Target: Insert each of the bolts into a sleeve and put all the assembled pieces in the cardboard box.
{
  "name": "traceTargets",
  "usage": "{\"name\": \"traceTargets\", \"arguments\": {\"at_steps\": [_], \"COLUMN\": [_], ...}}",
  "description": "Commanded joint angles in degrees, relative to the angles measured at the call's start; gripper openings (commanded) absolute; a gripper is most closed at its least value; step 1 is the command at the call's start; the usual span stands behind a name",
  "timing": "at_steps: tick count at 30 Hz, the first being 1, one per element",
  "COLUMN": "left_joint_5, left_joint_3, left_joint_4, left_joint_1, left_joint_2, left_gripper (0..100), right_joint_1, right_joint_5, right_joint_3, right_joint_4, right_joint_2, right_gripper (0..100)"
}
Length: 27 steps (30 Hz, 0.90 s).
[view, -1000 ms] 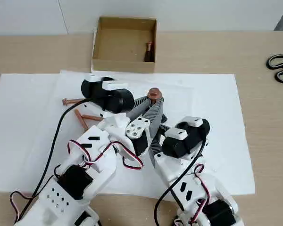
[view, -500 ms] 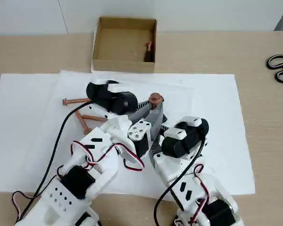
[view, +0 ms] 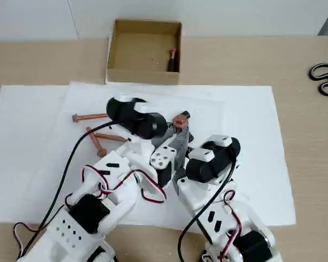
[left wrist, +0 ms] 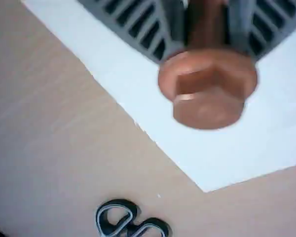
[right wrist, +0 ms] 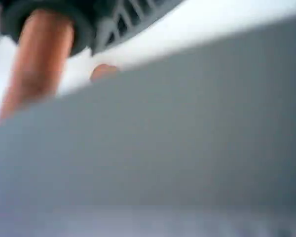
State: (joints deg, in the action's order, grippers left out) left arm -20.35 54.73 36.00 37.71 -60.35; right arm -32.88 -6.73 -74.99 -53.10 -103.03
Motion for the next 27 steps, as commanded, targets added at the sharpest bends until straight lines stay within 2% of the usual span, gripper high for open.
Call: {"name": "traceTargets", "arguments": {"at_steps": [1, 5, 20, 27], "left_joint_5": [0.8, 0.7, 0.8, 0.5], "left_joint_3": [-0.2, -0.2, 4.8, 4.4], "left_joint_4": [2.7, 5.0, 4.8, 6.7], "left_joint_1": [0.7, 0.9, 0.9, 0.6], "left_joint_2": [-0.7, -0.7, -0.7, -0.8], "left_gripper": [1, 1, 1, 18], "right_joint_1": [0.0, 0.0, 0.0, 0.0], "right_joint_5": [-0.4, -0.4, -0.4, -0.4], "right_joint_3": [0.4, 0.4, 0.4, 0.4], "right_joint_4": [1.9, 1.9, 1.7, 1.6], "right_joint_2": [-0.8, -0.8, -0.8, -0.8], "right_gripper": [0.4, 0.4, 0.4, 0.4]}}
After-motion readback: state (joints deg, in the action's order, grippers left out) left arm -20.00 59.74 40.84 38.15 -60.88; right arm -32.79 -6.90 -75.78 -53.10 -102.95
